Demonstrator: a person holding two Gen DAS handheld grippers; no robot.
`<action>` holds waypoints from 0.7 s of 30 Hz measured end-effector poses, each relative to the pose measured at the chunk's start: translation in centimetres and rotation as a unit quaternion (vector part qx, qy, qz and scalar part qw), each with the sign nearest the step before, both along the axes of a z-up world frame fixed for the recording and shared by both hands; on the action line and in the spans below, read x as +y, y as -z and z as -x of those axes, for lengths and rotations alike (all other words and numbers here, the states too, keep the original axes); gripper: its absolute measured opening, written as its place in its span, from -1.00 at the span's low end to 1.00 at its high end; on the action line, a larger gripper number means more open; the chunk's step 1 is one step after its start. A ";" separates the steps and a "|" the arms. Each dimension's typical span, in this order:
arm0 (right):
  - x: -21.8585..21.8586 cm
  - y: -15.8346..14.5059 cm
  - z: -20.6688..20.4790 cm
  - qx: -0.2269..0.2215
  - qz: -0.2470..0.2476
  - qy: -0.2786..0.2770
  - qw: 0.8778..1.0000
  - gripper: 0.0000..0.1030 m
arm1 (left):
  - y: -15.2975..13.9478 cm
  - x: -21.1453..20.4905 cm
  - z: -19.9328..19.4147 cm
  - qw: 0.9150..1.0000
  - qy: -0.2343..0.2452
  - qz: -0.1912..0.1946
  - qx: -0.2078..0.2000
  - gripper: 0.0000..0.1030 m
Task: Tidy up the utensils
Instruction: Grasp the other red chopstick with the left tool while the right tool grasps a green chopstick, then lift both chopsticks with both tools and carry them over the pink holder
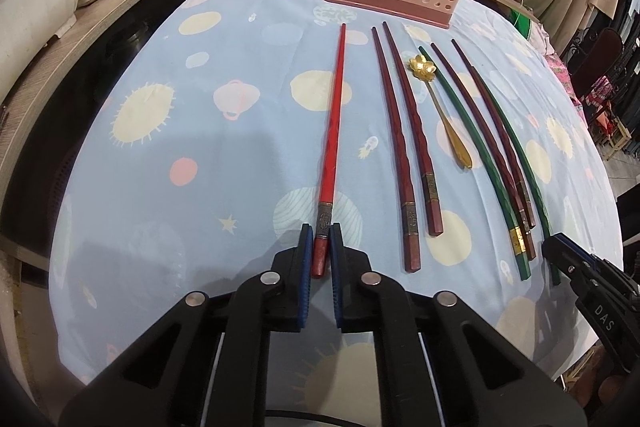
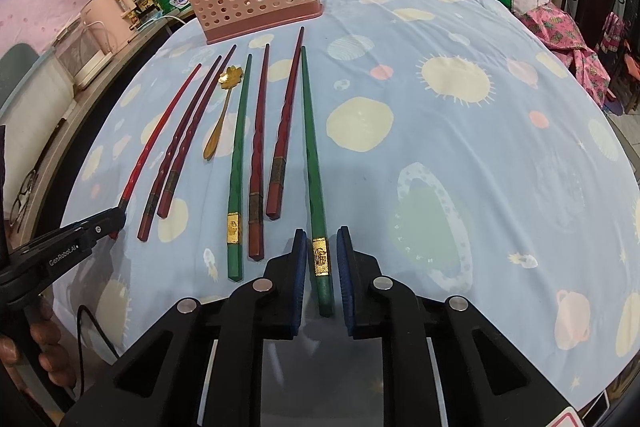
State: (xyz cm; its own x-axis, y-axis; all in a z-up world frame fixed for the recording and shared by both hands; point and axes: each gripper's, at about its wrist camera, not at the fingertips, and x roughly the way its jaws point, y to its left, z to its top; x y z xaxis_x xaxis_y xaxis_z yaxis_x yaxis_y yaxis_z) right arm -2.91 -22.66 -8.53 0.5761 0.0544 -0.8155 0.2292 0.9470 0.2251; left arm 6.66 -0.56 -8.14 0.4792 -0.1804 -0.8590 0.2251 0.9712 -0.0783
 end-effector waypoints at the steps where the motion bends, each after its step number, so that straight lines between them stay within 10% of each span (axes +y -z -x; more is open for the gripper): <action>1: 0.0 0.0 0.0 0.000 0.000 0.000 1.000 -0.80 | 0.0 0.0 0.0 1.000 0.000 0.002 0.001 -0.84; 21: -1.4 -6.2 0.3 -0.082 -0.002 0.012 0.997 -0.85 | -7.0 2.4 -0.3 0.996 -0.027 0.058 -0.054 -0.86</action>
